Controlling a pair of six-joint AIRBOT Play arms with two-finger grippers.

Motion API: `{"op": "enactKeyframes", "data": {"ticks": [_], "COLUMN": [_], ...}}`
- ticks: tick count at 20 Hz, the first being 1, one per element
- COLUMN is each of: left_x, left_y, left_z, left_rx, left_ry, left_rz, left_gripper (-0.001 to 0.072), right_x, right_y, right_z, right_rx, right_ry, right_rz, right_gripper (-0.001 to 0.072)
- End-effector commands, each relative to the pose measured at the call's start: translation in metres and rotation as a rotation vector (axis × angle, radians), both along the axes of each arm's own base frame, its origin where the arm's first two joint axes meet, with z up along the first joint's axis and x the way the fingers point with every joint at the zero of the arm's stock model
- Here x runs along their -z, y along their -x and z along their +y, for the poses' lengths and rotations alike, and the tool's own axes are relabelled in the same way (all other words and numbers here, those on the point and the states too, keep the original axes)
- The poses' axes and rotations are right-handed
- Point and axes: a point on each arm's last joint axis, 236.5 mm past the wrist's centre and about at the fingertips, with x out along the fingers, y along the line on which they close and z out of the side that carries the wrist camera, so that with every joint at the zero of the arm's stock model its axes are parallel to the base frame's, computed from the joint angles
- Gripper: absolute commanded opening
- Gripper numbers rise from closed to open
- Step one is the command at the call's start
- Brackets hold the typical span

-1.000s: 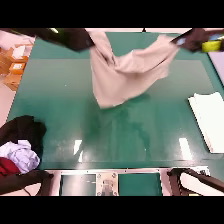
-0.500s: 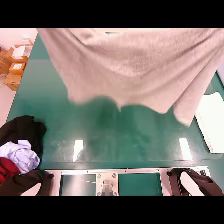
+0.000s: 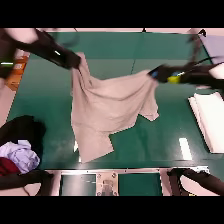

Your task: Fold the shirts.

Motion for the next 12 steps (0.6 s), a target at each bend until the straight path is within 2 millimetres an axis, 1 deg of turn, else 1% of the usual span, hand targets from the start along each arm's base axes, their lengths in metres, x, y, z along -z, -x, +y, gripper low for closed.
{"op": "enactKeyframes", "data": {"ticks": [1, 2, 3, 4, 5, 6, 7, 8, 10, 12], "left_x": [0.115, 0.120, 0.116, 0.107, 0.098, 0.090, 0.086, 0.086, 0.093, 0.109], "left_y": [-0.043, -0.055, -0.066, -0.074, -0.077, -0.073, -0.062, -0.044, -0.004, 0.041], "left_z": [-0.006, -0.007, -0.004, 0.004, 0.013, 0.028, 0.042, 0.057, 0.084, 0.099], "left_rx": [-0.067, -0.114, -0.152, -0.172, -0.185, -0.191, -0.170, -0.146, -0.126, -0.155], "left_ry": [0.098, 0.205, 0.296, 0.366, 0.408, 0.428, 0.416, 0.401, 0.384, 0.393], "left_rz": [0.181, 0.209, 0.219, 0.213, 0.219, 0.250, 0.294, 0.364, 0.534, 0.743], "left_gripper": [0.0023, 0.0024, 0.0026, 0.0238, 0.0582, 0.0607, 0.0612, 0.0613, 0.0612, 0.0610], "right_x": [0.125, 0.136, 0.136, 0.128, 0.115, 0.101, 0.088, 0.079, 0.073, 0.080], "right_y": [-0.024, -0.034, -0.043, -0.053, -0.062, -0.066, -0.064, -0.057, -0.036, -0.007], "right_z": [0.010, 0.005, 0.000, -0.007, -0.019, -0.029, -0.044, -0.059, -0.088, -0.113], "right_rx": [0.047, 0.052, 0.056, 0.066, 0.078, 0.074, 0.069, 0.067, 0.074, 0.121], "right_ry": [0.046, 0.041, 0.031, 0.023, 0.012, -0.002, -0.018, -0.032, -0.045, -0.056], "right_rz": [0.188, 0.217, 0.224, 0.212, 0.194, 0.191, 0.202, 0.222, 0.274, 0.328], "right_gripper": [0.0009, 0.0010, 0.0014, 0.0123, 0.0275, 0.0307, 0.0307, 0.0306, 0.0276, 0.0276]}}
